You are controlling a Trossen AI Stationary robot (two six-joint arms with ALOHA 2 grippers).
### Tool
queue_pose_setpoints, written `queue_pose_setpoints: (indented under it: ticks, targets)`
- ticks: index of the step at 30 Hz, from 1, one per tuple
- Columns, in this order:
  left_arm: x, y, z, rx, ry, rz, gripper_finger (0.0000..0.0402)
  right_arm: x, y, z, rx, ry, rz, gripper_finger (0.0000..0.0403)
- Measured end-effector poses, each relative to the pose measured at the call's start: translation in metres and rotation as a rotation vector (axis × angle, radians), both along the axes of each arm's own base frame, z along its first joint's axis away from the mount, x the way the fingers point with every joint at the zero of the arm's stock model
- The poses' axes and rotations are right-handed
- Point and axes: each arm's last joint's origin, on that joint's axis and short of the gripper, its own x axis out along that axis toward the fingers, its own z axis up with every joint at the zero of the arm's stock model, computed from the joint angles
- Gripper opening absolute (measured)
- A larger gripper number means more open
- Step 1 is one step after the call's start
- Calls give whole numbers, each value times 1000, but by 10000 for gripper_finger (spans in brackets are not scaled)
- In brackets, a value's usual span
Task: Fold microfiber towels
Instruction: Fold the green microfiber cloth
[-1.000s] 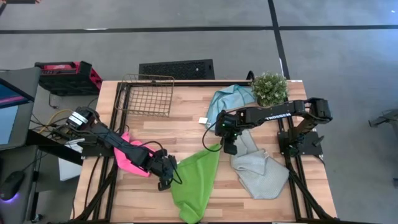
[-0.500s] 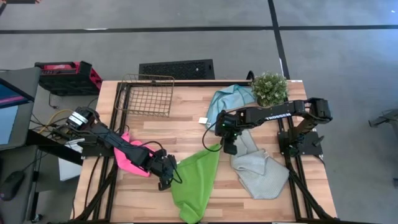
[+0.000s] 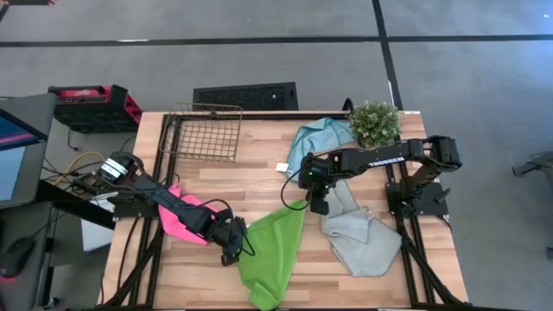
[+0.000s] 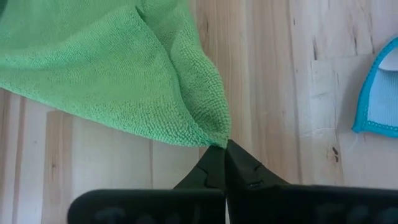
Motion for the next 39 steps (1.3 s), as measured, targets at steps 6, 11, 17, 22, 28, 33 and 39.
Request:
queue_pose_setpoints:
  ticks: [6, 11, 17, 22, 28, 33, 39]
  targets:
    - [-1, 0, 2, -12, 16, 26, 74, 0, 0, 0, 1, 1, -1, 10]
    - [1, -3, 11, 3, 80, -2, 8, 1, 0, 2, 8, 8, -16, 10]
    - [4, -3, 24, 48, 122, -27, 2, 6, -1, 17, 7, 12, -12, 7]
    - [-5, 2, 43, 68, 148, -29, 1, 8, -6, 31, -11, 42, -34, 6]
    - [-25, 27, 87, 79, 65, 73, 1, 10, -21, 51, -82, 69, -104, 5]
    - [-41, 54, 127, 49, -97, 193, 0, 12, -29, 75, -110, 84, -135, 6]
    - [-57, 83, 166, 85, -227, 290, 0, 5, -31, 109, -142, 153, -35, 7]
